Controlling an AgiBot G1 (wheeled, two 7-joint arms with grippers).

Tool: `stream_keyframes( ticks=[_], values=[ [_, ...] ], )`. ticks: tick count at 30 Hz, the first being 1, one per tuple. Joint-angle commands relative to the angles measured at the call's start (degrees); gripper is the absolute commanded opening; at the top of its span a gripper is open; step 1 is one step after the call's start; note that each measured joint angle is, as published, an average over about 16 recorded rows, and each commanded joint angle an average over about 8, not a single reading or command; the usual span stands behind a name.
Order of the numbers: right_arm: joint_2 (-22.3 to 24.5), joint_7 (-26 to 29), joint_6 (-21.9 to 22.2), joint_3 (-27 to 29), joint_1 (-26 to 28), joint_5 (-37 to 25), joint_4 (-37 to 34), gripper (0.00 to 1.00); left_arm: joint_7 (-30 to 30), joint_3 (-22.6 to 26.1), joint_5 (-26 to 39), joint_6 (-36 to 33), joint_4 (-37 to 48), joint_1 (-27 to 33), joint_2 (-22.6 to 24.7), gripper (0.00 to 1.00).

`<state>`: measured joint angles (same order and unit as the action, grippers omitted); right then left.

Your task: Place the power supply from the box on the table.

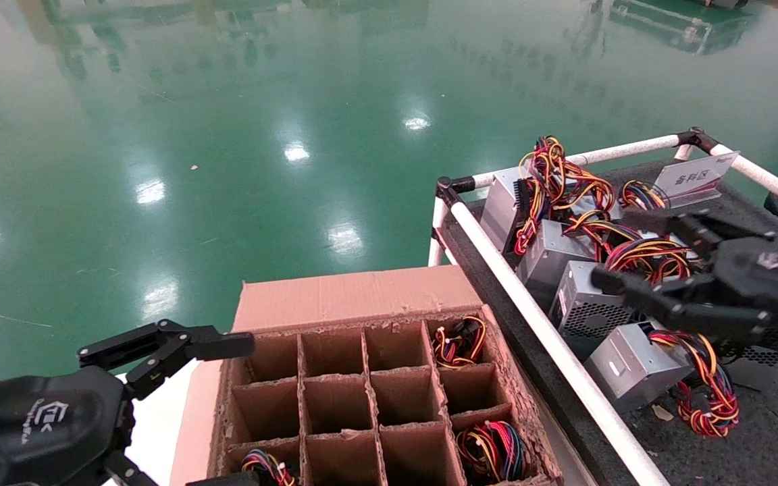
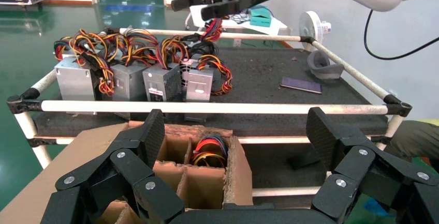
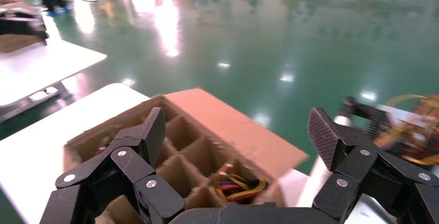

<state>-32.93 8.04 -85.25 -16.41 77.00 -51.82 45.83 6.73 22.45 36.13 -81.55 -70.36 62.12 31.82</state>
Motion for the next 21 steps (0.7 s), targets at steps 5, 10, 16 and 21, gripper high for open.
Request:
stream_keyframes(
  ticks=[5,10,16,21],
  values=[
    [-0.54,0.7,-0.12,0.1,-3.99,2.57,7.17,1.0,0.0,0.0,0.0,0.0,0.0,0.0,0.0,1.0],
    [-0.99,1.28,-0.21,0.18,-7.31,4.72,13.14,1.0,0.0,0.0,0.0,0.0,0.0,0.0,0.0,1.0],
    [-1.54,1.99,-0.33,0.29,-11.34,7.32,20.38,1.0,0.0,0.0,0.0,0.0,0.0,0.0,0.0,1.0],
    [-1.95,2.53,-0.41,0.36,-14.38,9.27,25.85,1.0,0.0,0.0,0.0,0.0,0.0,0.0,0.0,1.0]
  ],
)
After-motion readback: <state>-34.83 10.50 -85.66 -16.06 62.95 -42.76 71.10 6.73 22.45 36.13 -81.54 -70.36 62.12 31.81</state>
